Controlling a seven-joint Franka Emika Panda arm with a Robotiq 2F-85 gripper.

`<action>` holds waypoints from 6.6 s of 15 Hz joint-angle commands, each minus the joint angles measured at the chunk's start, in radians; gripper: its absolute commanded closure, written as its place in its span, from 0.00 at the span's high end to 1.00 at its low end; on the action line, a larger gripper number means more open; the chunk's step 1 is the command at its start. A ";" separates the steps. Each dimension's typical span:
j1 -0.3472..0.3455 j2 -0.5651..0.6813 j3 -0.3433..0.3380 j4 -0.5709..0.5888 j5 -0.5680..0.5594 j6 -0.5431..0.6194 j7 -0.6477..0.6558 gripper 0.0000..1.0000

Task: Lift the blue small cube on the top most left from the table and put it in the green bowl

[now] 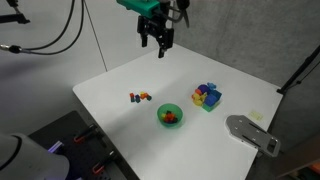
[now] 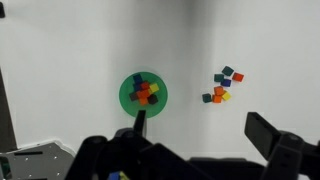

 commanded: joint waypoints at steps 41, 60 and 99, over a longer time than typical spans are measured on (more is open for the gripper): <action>0.177 0.965 0.118 0.208 -0.137 0.749 0.049 1.00; 0.249 1.102 0.078 0.362 -0.156 0.716 0.103 1.00; 0.022 0.916 0.008 0.461 -0.132 0.275 0.203 0.10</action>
